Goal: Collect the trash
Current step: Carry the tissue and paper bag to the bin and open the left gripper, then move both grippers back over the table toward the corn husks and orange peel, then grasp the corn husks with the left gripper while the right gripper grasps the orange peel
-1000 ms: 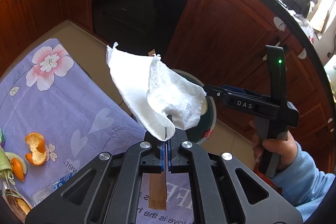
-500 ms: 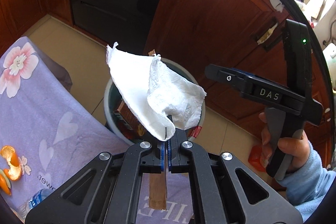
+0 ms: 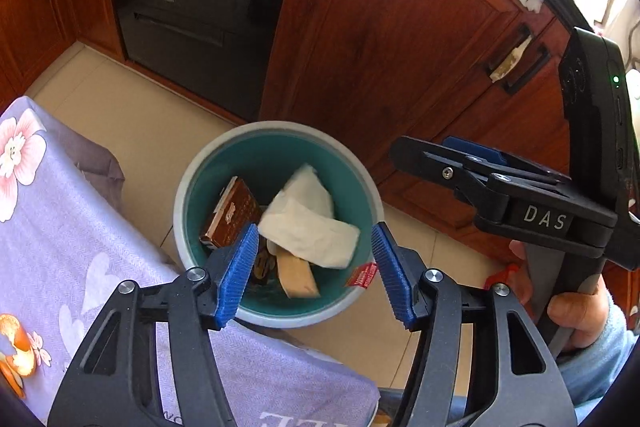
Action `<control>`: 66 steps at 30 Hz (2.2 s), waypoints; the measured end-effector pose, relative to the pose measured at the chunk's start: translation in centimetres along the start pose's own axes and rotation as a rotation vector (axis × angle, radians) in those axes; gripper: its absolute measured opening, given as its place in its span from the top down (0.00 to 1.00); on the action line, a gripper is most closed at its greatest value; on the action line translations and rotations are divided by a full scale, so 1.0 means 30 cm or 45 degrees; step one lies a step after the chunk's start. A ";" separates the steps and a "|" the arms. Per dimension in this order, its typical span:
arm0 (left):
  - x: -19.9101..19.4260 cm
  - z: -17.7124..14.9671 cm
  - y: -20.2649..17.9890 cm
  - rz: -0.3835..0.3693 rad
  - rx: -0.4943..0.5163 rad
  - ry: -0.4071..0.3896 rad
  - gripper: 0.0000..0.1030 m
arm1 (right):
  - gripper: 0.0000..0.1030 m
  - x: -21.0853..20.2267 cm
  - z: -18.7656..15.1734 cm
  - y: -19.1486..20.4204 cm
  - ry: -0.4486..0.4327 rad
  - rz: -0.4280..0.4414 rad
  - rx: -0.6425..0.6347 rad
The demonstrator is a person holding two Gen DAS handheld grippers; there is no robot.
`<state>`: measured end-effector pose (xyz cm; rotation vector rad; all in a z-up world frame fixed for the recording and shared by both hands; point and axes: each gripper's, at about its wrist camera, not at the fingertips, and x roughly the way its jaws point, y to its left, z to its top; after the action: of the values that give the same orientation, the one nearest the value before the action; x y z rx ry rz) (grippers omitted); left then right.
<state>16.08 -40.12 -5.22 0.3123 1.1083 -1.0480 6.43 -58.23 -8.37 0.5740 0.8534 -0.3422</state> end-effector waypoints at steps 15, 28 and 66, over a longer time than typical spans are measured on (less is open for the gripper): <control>-0.092 -0.067 0.068 0.049 -0.112 -0.080 0.19 | 0.09 -0.009 -0.020 0.080 0.019 0.019 -0.038; -0.328 -0.197 0.202 0.162 -0.235 -0.205 0.12 | 0.09 -0.036 -0.071 0.294 0.024 0.109 -0.159; -0.684 -0.770 1.135 0.462 -0.749 -0.256 0.08 | 0.09 0.348 -0.366 1.235 0.411 0.221 -0.735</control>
<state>29.33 3.83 -7.77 -0.0653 1.0757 -0.3931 24.79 -22.67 -9.84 0.1592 1.1465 0.1645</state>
